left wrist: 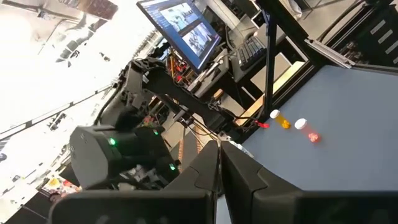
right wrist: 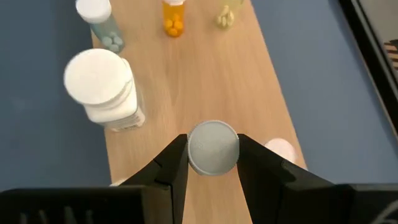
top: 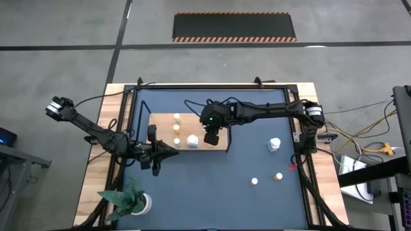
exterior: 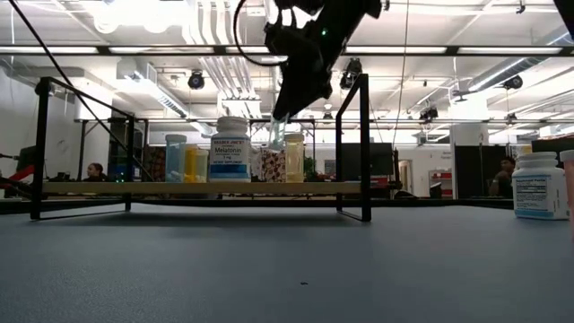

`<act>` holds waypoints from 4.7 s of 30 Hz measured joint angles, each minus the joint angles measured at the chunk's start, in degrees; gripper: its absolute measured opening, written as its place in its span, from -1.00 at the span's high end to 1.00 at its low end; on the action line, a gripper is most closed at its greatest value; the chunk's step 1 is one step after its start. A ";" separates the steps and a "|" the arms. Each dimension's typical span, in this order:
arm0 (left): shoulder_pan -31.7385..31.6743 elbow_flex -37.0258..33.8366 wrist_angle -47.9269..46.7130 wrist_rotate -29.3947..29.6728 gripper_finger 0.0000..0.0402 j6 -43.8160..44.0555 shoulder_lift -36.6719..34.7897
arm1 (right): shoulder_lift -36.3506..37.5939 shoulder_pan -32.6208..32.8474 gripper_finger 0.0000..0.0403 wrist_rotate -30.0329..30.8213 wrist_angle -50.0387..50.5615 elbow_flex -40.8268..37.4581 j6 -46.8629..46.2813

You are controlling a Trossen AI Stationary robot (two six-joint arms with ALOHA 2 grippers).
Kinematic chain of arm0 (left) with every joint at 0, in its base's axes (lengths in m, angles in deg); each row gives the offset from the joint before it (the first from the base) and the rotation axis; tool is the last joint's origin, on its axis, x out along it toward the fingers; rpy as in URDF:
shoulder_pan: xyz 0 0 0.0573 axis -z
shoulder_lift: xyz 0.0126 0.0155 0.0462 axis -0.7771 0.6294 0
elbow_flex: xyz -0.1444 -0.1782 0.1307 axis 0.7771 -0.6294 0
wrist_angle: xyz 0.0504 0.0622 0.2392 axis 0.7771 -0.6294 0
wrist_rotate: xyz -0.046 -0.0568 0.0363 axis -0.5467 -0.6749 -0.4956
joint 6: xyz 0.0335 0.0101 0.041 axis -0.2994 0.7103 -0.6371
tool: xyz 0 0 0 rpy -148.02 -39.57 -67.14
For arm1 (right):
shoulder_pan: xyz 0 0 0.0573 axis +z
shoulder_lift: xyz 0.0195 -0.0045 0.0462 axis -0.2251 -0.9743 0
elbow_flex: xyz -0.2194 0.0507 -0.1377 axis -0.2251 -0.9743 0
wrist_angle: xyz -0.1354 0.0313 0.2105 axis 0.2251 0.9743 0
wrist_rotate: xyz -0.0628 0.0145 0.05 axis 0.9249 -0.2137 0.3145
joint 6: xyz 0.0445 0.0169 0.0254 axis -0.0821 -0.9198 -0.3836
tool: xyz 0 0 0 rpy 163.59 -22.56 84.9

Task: Pick and place medicine bottles onto shelf by color
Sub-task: Put the green pill bottle on the shelf, then put the white pill bottle on the shelf

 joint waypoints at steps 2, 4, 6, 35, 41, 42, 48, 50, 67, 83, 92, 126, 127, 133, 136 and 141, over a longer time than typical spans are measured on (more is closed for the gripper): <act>0.00 0.00 -0.03 0.00 1.00 0.00 0.00 | -1.39 0.00 0.45 -0.01 -0.36 0.00 0.70; 0.00 0.00 -0.01 0.00 1.00 0.00 0.00 | -2.82 -0.01 0.45 0.03 -0.08 0.08 0.94; 0.00 0.00 -0.06 0.00 1.00 0.00 0.00 | -3.74 -0.11 0.45 0.07 0.49 0.45 0.92; 0.00 -0.07 -0.03 0.00 1.00 -0.02 0.00 | -5.04 -0.37 0.16 0.10 2.52 1.85 0.91; 0.00 -0.07 -0.03 0.00 1.00 -0.07 0.00 | -4.96 -0.37 0.17 0.11 4.09 5.38 2.27; 0.00 -0.07 -0.03 0.00 1.00 -0.07 0.00 | -4.94 -0.37 0.18 0.11 4.12 5.86 2.78; 0.00 -0.07 -0.06 0.00 1.00 -0.46 0.00 | -4.91 -0.37 0.44 0.17 4.09 6.52 5.07; 0.00 -0.07 -0.06 0.00 1.00 -0.46 0.00 | -4.91 -0.37 0.57 0.20 4.09 6.00 5.41; 0.00 -0.09 -0.08 0.00 1.00 -0.48 -0.02 | -4.94 -0.37 0.94 1.16 0.65 2.35 5.84; 0.00 -0.09 -0.08 0.00 1.00 -0.48 -0.02 | -4.97 -0.37 0.94 1.15 2.44 1.99 5.84; 0.02 -0.09 -0.09 0.00 1.00 -0.46 -0.02 | -4.95 -0.37 0.94 1.14 4.49 2.51 5.84; 0.02 -0.09 -0.10 0.00 1.00 -0.46 -0.02 | -4.38 -0.35 0.94 1.09 7.09 2.58 5.46; 0.02 -0.09 -0.08 0.00 1.00 -0.46 -0.02 | -4.38 -0.35 0.94 1.09 7.07 2.58 5.44; 0.01 -0.09 -0.09 0.00 1.00 -0.46 -0.02 | -3.79 -0.35 0.94 1.09 6.95 2.51 5.44; 0.00 -0.09 -0.10 0.00 1.00 -0.46 -0.02 | -3.20 -0.35 0.94 1.11 6.63 2.51 5.44; 0.00 -0.09 -0.10 0.00 1.00 -0.46 -0.02 | -2.50 -0.35 0.94 1.17 5.51 2.51 5.53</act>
